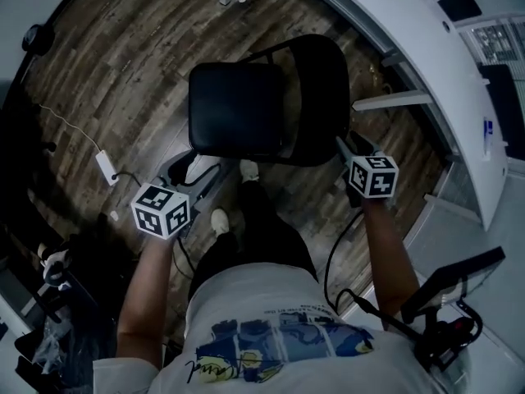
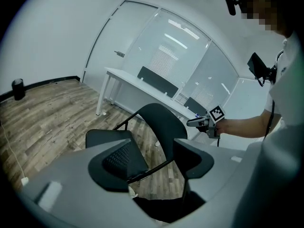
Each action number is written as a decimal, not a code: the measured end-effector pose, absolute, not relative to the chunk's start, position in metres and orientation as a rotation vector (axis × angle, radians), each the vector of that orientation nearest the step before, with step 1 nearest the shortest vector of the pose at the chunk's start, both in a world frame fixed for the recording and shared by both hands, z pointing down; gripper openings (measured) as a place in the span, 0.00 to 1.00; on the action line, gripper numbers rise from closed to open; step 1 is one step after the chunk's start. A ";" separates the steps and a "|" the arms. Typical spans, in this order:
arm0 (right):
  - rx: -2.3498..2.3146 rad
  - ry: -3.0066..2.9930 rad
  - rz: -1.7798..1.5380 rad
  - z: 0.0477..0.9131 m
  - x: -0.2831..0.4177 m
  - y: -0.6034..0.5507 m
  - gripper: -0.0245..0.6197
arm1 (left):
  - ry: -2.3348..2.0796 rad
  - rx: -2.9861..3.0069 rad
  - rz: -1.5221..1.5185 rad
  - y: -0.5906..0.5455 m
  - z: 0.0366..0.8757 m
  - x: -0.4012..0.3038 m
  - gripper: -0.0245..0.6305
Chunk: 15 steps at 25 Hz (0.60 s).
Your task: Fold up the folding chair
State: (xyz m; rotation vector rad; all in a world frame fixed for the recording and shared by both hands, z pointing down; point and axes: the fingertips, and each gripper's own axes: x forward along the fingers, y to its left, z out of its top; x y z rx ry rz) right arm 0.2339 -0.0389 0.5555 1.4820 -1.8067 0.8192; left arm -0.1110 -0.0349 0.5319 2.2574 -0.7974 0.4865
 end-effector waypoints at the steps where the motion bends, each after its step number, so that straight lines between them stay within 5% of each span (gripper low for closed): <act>1: 1.486 -1.796 0.831 0.561 0.240 -0.042 0.32 | -0.795 2.252 0.491 -0.037 0.538 -0.109 0.48; 15: 1.477 -1.774 0.986 0.605 0.257 -0.069 0.34 | -0.836 2.115 0.495 -0.069 0.614 -0.121 0.53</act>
